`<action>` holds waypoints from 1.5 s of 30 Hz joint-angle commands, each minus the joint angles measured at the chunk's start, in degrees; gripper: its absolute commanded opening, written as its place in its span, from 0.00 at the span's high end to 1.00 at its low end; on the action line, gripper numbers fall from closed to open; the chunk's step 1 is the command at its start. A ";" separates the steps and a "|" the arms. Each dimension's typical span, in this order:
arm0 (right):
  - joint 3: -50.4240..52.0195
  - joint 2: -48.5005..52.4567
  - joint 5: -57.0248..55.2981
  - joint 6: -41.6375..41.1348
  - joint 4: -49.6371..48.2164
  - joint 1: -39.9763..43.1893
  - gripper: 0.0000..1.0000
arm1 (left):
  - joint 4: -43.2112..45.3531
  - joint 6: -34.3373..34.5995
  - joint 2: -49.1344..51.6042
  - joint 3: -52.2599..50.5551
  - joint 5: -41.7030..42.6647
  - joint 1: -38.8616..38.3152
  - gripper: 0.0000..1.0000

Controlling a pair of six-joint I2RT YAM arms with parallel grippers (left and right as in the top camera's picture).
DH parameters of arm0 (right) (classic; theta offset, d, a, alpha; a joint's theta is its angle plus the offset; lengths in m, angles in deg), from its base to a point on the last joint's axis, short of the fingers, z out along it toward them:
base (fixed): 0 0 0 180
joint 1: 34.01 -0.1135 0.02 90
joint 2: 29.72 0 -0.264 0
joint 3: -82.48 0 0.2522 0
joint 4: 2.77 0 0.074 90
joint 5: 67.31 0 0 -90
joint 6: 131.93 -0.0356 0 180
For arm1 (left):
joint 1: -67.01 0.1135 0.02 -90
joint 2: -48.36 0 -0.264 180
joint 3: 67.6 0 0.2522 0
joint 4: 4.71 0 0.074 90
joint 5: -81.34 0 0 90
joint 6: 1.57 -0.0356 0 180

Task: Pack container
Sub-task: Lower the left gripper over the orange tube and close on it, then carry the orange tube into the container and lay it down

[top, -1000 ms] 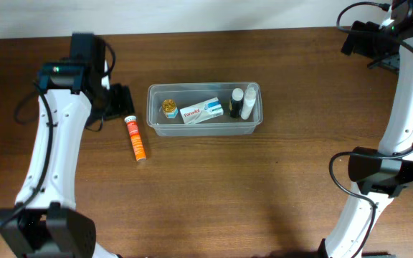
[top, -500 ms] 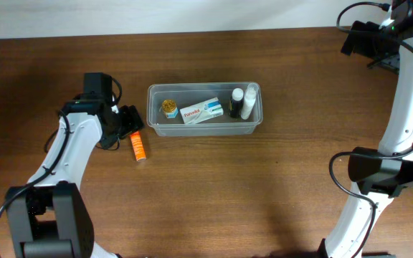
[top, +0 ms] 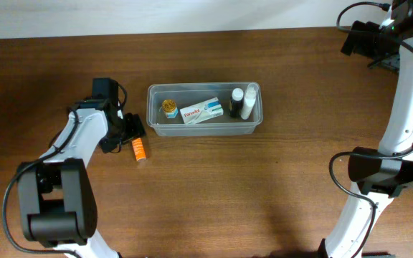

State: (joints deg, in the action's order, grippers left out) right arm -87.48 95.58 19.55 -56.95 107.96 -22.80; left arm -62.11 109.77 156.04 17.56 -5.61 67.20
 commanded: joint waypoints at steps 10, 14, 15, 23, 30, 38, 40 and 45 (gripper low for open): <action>-0.55 -0.63 0.09 -0.44 0.15 -0.24 0.02 | 3.17 -7.80 2.10 -0.50 -0.55 -1.11 0.19; -0.57 -0.63 0.09 -0.44 0.15 -0.24 0.02 | 3.43 -7.82 3.37 -0.50 -1.03 -2.10 0.20; -0.57 -0.63 0.09 -0.44 0.15 -0.24 0.02 | 3.56 -7.80 3.85 -0.50 -1.11 -2.29 0.20; -0.57 -0.63 0.09 -0.44 0.15 -0.24 0.02 | 4.00 -7.78 7.13 -0.50 -1.18 -2.78 0.32; -0.57 -0.63 0.09 -0.44 0.15 -0.24 0.02 | 4.20 -7.78 7.13 -0.50 -1.44 -2.75 0.64; -0.57 -0.63 0.09 -0.44 0.15 -0.24 0.02 | 4.61 -7.78 7.10 0.09 -2.93 -2.73 0.78; -0.57 -0.63 0.09 -0.44 0.15 -0.24 0.02 | 4.20 -7.78 7.06 1.18 -2.86 -2.64 0.80; -0.57 -0.63 0.09 -0.44 0.15 -0.24 0.02 | 0.39 -9.57 6.99 6.99 -2.89 -2.64 0.80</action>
State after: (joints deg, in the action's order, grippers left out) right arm -87.48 95.58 19.55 -56.97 107.96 -22.80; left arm -60.52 102.02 162.14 20.49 -8.47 64.55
